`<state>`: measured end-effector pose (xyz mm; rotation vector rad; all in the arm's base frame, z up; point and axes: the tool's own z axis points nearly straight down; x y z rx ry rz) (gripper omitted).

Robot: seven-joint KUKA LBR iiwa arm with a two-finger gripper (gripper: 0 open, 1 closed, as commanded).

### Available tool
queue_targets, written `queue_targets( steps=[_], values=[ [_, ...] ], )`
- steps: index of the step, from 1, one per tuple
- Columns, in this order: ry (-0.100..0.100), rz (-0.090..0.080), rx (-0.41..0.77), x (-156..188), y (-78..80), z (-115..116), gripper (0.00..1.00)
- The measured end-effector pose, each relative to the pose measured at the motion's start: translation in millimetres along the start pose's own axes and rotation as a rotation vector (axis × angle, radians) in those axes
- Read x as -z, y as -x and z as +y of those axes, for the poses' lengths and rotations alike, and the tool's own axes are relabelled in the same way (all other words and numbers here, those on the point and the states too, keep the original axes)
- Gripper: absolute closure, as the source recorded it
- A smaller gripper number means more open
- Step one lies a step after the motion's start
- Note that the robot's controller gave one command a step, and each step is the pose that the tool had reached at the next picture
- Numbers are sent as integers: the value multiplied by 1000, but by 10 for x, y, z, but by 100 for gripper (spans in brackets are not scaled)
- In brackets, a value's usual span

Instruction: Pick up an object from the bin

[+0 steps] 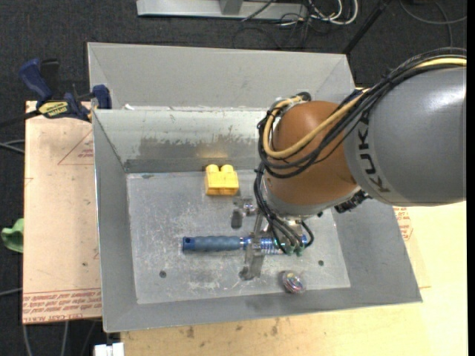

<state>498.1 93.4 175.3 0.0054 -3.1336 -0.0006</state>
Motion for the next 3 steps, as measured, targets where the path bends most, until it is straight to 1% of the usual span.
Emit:
queue_targets(
  steps=[1, 2, 3],
  values=[
    [-1, -5, 168, -1085, 471, -193, 0],
    [1, -9, 168, -1045, 482, -184, 100],
    [0, -17, 192, 251, 351, -149, 100]
  ],
)
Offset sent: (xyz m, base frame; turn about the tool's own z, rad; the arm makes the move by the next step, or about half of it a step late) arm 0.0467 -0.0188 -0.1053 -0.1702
